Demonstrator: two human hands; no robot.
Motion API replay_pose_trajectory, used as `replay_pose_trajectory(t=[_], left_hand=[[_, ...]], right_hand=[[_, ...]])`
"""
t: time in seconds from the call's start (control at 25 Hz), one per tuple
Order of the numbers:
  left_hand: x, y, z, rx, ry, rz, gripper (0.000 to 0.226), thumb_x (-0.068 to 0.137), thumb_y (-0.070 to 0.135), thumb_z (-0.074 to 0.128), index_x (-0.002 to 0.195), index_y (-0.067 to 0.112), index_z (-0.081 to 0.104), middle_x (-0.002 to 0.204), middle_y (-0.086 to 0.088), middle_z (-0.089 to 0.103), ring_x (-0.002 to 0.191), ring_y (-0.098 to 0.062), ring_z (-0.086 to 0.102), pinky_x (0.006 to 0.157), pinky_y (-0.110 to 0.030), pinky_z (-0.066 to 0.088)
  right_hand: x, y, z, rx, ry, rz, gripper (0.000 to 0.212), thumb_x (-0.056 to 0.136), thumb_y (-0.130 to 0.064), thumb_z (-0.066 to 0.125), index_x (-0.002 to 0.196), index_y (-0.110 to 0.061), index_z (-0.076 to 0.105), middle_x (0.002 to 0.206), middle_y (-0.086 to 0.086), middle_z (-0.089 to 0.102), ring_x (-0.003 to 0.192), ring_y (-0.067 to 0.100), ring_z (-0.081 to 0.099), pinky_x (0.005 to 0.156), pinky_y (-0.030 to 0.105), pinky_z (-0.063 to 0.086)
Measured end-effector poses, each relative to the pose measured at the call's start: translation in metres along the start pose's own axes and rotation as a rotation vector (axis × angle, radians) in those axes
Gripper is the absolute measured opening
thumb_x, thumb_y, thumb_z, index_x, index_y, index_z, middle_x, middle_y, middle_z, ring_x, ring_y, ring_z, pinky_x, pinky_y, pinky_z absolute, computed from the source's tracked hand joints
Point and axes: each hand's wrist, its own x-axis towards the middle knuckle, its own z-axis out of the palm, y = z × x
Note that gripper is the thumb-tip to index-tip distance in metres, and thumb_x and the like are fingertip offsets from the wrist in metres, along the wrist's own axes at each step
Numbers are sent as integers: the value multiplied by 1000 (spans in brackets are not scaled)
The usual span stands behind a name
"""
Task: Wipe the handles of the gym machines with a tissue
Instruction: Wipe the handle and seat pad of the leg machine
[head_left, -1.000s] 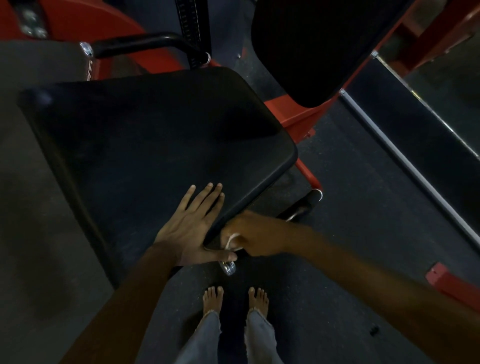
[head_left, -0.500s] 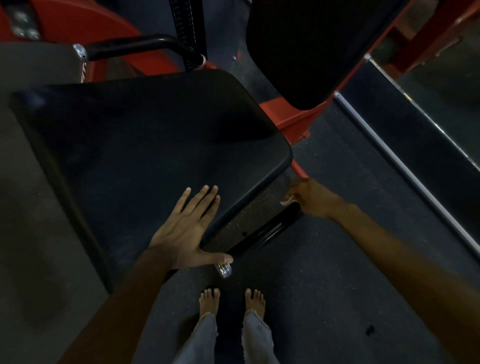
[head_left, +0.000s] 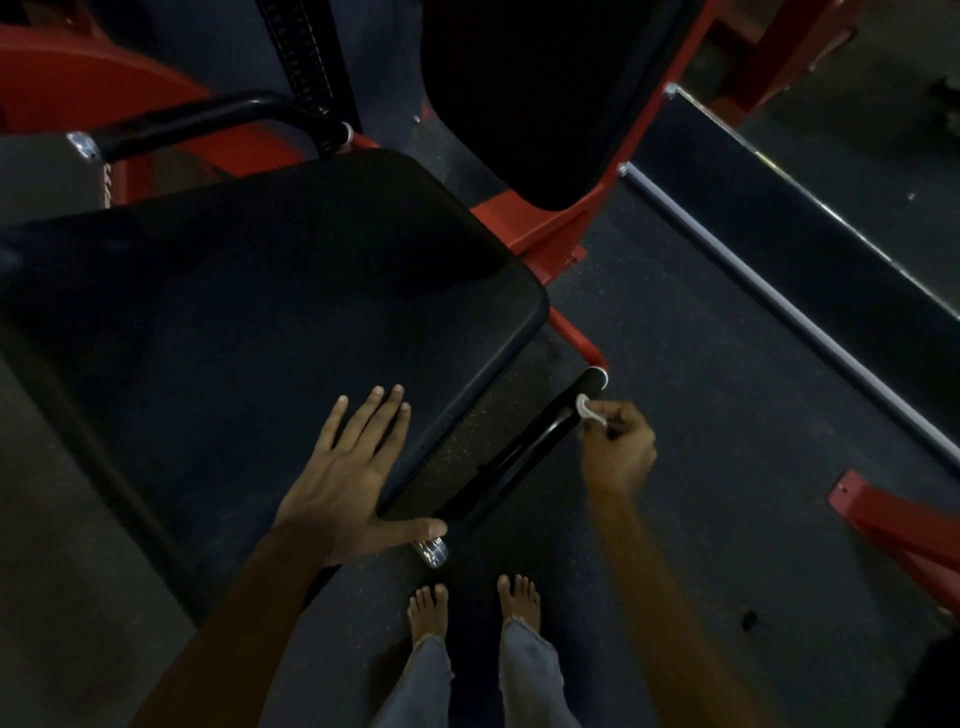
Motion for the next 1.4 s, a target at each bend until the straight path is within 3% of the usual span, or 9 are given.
replay_pose_trajectory(t=[0.12, 0.32, 0.44, 0.52, 0.64, 0.88, 1.04, 1.28, 1.4], left_hand=[[0, 0, 0, 9, -4, 5, 124, 65, 95, 22, 149, 4, 9, 158, -10, -4, 146, -21, -7, 116, -49, -2], [0, 0, 0, 24, -7, 6, 124, 66, 95, 23, 149, 4, 9, 158, -10, -3, 146, -22, -5, 116, -50, 1], [0, 0, 0, 35, -13, 5, 123, 66, 95, 22, 149, 4, 10, 158, -10, -2, 147, -22, -5, 116, -51, 2], [0, 1, 0, 31, -18, 3, 123, 66, 95, 22, 149, 5, 9, 159, -9, -4, 146, -21, -7, 116, -50, 1], [1, 0, 0, 29, -11, 6, 123, 65, 95, 19, 149, 7, 4, 158, -8, -9, 146, -19, -12, 117, -50, -2], [0, 1, 0, 13, 5, 8, 123, 65, 95, 20, 149, 5, 9, 158, -9, -4, 146, -20, -8, 116, -48, -4], [0, 0, -1, 18, -5, 5, 124, 65, 96, 18, 149, 5, 8, 158, -10, -5, 146, -21, -8, 116, -47, -5], [1, 1, 0, 11, -25, -3, 126, 62, 97, 13, 149, 7, 2, 157, -7, -13, 145, -19, -14, 117, -48, -8], [0, 2, -1, 8, -29, -13, 126, 61, 97, 12, 149, 8, 0, 157, -7, -14, 145, -18, -16, 117, -49, -7]], right_hand=[[-50, -2, -4, 78, -32, -34, 38, 82, 6, 61, 76, -32, 55, 87, -5, 62, 81, 8, 62, 73, 26, 53], [-150, 16, -3, 213, -193, -44, 31, 82, 6, 63, 81, -25, 59, 82, -6, 64, 81, 10, 64, 74, 23, 52], [-178, 20, -7, 184, -284, -102, 26, 80, 5, 67, 75, -19, 59, 72, -2, 62, 70, 8, 61, 71, 10, 44], [-164, 23, -12, 205, -330, -89, 23, 82, 3, 62, 78, -19, 60, 77, -4, 61, 72, 9, 59, 70, 16, 47], [-93, 29, -15, 182, -133, -22, 14, 89, -5, 58, 88, -19, 60, 85, -2, 62, 77, 12, 60, 68, 29, 52], [3, 15, 4, 55, 25, -75, 9, 88, -4, 57, 86, -11, 63, 86, 9, 65, 73, 13, 59, 59, 9, 41], [-26, 14, 10, 156, 99, 12, 16, 87, -1, 58, 84, -16, 60, 89, 5, 64, 74, 3, 59, 64, 14, 48], [-109, 11, 10, 254, 31, -3, 18, 83, 7, 59, 84, -10, 59, 87, 6, 61, 80, 4, 59, 71, 15, 50], [-147, 9, 8, 257, -26, -56, 30, 80, 11, 61, 79, -19, 56, 82, 2, 59, 78, 2, 57, 71, 12, 46]])
